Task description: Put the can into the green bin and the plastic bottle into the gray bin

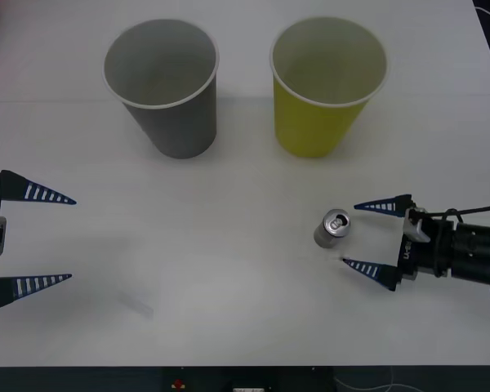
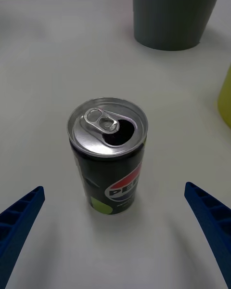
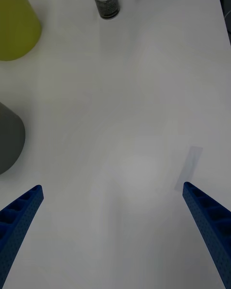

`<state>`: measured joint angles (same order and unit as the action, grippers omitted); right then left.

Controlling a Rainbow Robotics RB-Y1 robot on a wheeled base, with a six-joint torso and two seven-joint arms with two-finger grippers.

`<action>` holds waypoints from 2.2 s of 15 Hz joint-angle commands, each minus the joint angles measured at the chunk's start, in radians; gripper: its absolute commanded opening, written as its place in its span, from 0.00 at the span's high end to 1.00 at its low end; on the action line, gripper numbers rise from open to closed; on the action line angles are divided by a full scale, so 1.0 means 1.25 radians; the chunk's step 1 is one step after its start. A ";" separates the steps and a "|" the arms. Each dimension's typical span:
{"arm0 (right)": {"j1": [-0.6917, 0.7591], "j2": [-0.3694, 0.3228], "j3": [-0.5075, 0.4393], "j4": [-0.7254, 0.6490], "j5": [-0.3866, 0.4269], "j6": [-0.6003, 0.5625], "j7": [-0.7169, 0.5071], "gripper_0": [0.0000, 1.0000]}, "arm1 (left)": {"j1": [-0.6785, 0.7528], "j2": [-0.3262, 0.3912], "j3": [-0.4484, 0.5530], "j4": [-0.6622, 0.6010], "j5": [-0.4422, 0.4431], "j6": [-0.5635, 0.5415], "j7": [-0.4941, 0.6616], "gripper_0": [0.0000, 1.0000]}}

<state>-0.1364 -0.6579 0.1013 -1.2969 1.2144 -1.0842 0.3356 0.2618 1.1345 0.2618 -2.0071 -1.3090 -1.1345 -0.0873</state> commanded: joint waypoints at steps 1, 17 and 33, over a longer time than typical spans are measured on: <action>-0.033 0.042 0.000 0.055 0.000 -0.009 0.013 0.00 | 0.000 0.000 0.000 0.000 0.000 0.000 0.000 0.00; -0.069 0.119 -0.007 0.122 0.000 -0.024 0.038 1.00 | 0.000 0.000 0.000 0.000 0.000 0.000 0.000 0.00; -0.047 0.024 0.013 -0.017 -0.005 -0.043 -0.145 1.00 | 0.000 0.000 0.000 0.000 0.000 0.000 0.000 0.00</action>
<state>-0.2045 -0.6117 0.1170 -1.2883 1.2089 -1.1419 0.1913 0.2618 1.1345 0.2618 -2.0071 -1.3090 -1.1345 -0.0873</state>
